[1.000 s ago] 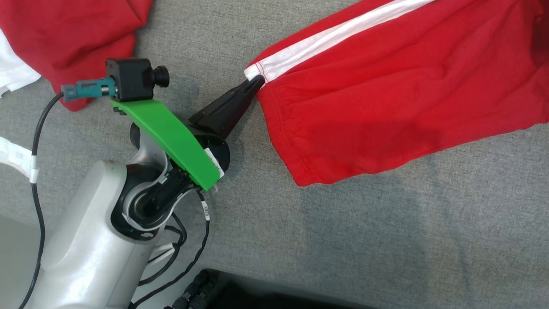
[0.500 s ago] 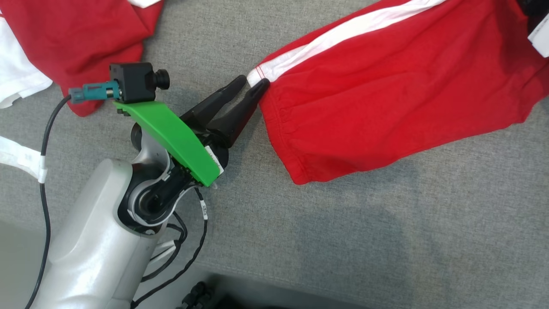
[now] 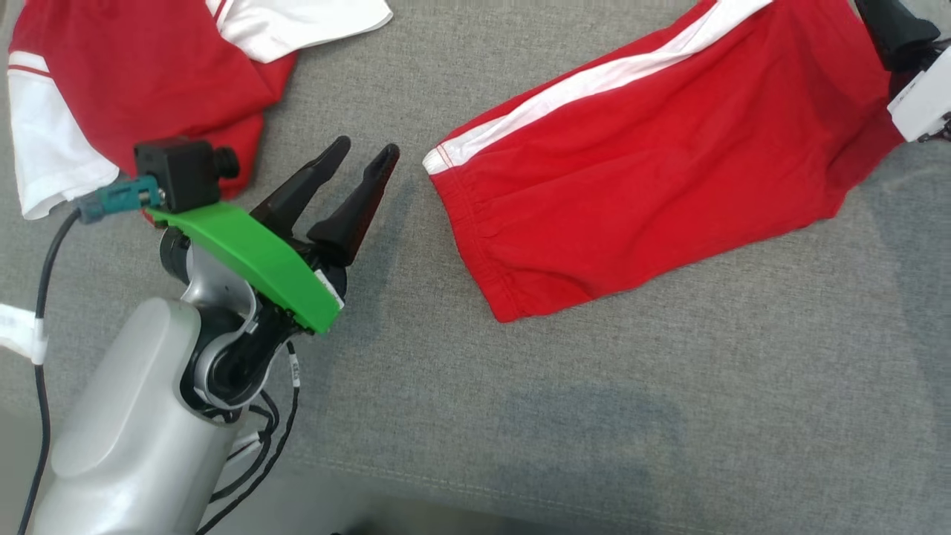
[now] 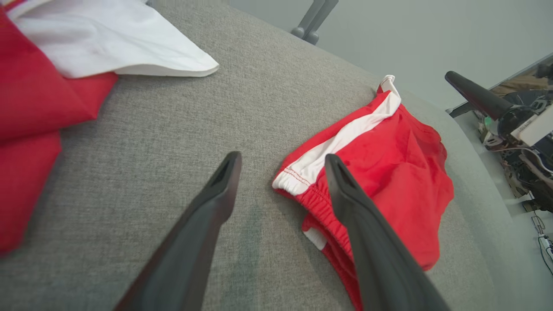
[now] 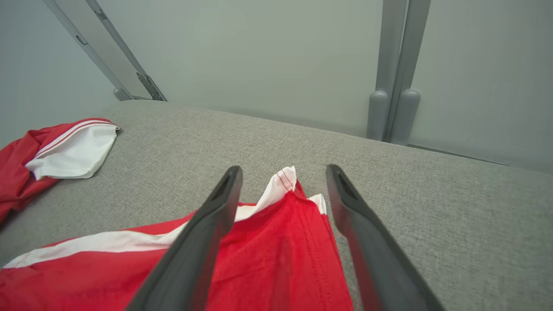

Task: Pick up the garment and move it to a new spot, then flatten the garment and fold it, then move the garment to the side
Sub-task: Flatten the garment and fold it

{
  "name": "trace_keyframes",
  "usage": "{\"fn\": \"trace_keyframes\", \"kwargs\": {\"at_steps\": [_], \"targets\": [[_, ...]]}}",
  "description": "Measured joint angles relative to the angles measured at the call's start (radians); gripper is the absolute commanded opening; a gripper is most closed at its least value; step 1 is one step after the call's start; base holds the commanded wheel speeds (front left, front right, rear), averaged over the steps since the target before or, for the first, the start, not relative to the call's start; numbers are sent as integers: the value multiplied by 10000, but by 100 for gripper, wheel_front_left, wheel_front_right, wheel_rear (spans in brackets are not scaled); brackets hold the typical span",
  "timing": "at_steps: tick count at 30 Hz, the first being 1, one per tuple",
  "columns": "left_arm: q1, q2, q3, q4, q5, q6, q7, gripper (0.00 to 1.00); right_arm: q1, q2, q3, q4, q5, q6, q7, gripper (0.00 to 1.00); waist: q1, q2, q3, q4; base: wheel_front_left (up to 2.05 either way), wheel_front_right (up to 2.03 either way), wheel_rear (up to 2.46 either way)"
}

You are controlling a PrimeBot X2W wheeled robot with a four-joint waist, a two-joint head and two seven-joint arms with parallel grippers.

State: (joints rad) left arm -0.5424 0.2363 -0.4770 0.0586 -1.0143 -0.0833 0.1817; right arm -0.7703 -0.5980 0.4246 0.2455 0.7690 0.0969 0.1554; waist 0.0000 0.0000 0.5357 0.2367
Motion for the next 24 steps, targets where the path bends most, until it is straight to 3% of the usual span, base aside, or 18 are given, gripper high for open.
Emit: {"fn": "trace_keyframes", "kwargs": {"at_steps": [13,24], "targets": [[1337,267,-399,320,1590,75,-1417,100,1850,105,209,844,-499,-4,-1542,100,-1,0,-1486,-459,0,0,0],[2627,293,-577,610,2871,757,-2807,100,3450,792,236,1484,-357,-288,-2441,100,-1,0,-2712,-760,0,0,0]]}}
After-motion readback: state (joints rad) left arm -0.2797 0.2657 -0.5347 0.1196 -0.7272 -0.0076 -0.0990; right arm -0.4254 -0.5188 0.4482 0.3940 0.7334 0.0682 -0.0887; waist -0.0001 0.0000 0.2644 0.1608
